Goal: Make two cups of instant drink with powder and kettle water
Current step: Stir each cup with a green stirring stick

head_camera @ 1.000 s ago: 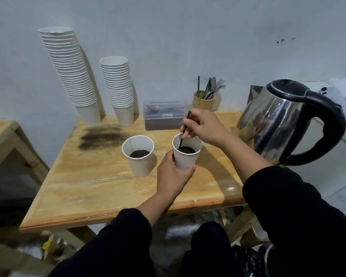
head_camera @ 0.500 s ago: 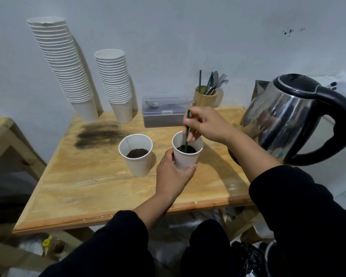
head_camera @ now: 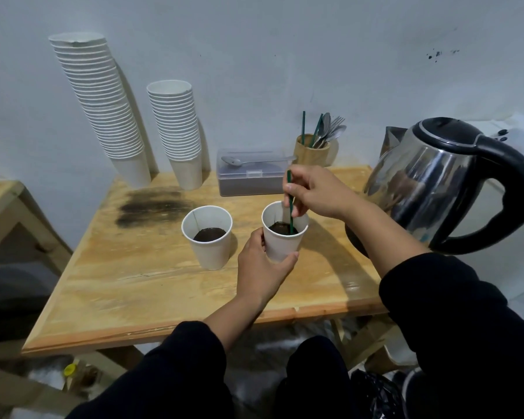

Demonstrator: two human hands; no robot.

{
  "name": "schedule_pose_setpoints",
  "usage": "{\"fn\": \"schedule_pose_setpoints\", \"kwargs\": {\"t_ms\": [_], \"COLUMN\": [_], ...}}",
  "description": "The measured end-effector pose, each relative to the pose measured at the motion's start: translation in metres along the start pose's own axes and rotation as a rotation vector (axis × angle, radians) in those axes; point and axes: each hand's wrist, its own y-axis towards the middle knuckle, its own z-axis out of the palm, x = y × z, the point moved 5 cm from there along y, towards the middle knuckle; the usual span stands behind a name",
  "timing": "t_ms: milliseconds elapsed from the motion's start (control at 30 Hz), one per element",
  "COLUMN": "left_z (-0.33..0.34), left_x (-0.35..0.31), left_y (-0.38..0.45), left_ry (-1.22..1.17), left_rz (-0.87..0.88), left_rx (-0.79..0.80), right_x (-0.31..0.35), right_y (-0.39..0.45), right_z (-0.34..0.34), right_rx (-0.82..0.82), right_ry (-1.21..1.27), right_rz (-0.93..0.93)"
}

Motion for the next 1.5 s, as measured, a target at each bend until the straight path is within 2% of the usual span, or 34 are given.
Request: {"fn": "schedule_pose_setpoints", "kwargs": {"t_ms": [133, 300, 400, 500, 567, 667, 767, 867, 933, 1067, 1167, 1267, 1367, 1500], "left_z": [0.000, 0.000, 0.000, 0.000, 0.000, 0.001, 0.001, 0.001, 0.001, 0.000, 0.000, 0.001, 0.001, 0.000], "left_x": [-0.001, 0.000, 0.001, 0.001, 0.001, 0.001, 0.001, 0.002, 0.001, 0.000, 0.000, 0.001, 0.001, 0.000], "left_y": [0.000, 0.000, 0.000, 0.000, 0.000, 0.001, 0.000, 0.000, 0.000, 0.001, 0.001, 0.000, 0.000, 0.000], "left_ry": [-0.005, -0.006, -0.005, -0.001, 0.005, 0.006, 0.004, 0.006, 0.015, 0.015, 0.016, 0.021, 0.024, 0.018], "left_rz": [0.002, 0.002, 0.004, 0.007, 0.007, 0.005, 0.008, 0.007, 0.011, 0.012, 0.014, 0.009, 0.010, 0.013], "left_rx": [-0.005, -0.006, -0.003, 0.003, 0.004, 0.007, 0.001, -0.006, -0.006, -0.005, -0.008, -0.008, -0.001, -0.005], "right_x": [0.002, 0.003, 0.001, -0.001, 0.001, 0.002, 0.000, -0.003, -0.001, 0.003, -0.001, -0.005, -0.004, -0.001], "right_y": [0.004, 0.003, 0.000, 0.001, 0.002, 0.000, -0.001, 0.002, 0.003, 0.003, 0.002, 0.004, 0.005, 0.003], "right_z": [-0.003, 0.007, 0.003, -0.006, -0.005, 0.003, 0.003, -0.006, -0.008, 0.004, 0.005, -0.005, -0.006, 0.007], "right_rx": [-0.130, -0.036, 0.016, -0.111, -0.151, -0.063, 0.026, -0.085, -0.152, -0.048, 0.033, -0.081, -0.184, -0.051], "right_ry": [-0.073, 0.136, 0.050, -0.077, -0.004, 0.146, 0.102, -0.064, -0.042, 0.167, 0.140, -0.014, 0.048, 0.197], "right_rz": [-0.021, -0.017, -0.003, -0.027, -0.052, -0.046, -0.027, -0.022, -0.044, -0.036, -0.009, 0.002, -0.018, -0.029]}}
